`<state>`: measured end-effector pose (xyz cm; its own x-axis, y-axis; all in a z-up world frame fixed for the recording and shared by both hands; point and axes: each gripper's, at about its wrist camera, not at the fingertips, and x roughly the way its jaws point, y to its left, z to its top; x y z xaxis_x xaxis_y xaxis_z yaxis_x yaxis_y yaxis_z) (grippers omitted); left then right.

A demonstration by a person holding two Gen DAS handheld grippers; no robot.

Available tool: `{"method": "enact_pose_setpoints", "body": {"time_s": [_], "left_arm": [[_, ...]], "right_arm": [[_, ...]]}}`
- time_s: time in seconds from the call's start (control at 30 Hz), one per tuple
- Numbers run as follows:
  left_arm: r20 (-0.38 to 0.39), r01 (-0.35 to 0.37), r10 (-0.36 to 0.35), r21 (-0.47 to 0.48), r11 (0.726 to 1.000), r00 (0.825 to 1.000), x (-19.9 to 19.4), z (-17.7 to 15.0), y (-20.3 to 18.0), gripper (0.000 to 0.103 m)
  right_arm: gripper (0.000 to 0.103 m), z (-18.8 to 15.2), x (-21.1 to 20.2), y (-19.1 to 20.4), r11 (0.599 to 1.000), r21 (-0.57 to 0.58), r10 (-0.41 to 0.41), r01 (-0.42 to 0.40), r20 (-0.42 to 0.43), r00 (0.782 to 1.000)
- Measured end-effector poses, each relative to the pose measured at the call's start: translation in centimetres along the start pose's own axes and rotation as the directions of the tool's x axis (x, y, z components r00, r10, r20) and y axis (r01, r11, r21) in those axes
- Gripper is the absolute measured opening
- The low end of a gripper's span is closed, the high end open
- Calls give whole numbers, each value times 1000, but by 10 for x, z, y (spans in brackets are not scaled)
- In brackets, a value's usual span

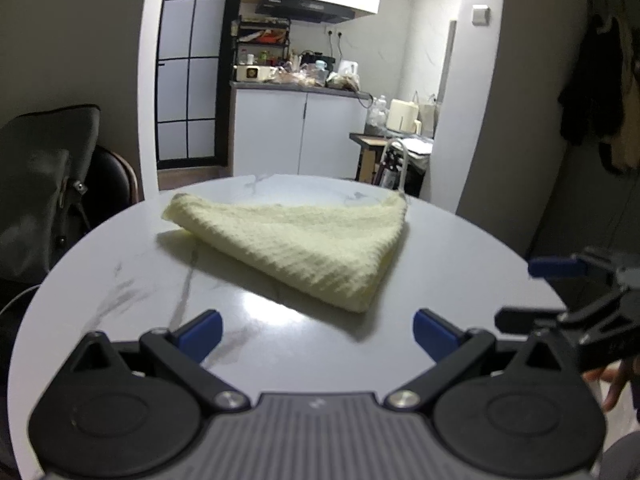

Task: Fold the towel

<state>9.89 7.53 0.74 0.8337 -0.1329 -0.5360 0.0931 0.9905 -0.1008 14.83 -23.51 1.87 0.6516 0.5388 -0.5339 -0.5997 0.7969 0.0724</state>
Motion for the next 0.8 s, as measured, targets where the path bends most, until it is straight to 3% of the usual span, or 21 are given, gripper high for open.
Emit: {"method": "enact_pose_setpoints", "body": {"time_s": [0.37,0.57,0.8], "left_arm": [[-33,38,-36,71,997,999,6,-5,-10,103],[-16,29,-28,63,998,999,4,-6,-7,103],[-49,59,-55,89,994,997,7,-7,-10,103]], "right_arm": [[103,-2,-1,9,999,-16,-28,28,38,999],[103,-3,1,12,999,-32,-34,35,27,999],[103,-5,5,18,998,-54,-39,40,8,999]]}}
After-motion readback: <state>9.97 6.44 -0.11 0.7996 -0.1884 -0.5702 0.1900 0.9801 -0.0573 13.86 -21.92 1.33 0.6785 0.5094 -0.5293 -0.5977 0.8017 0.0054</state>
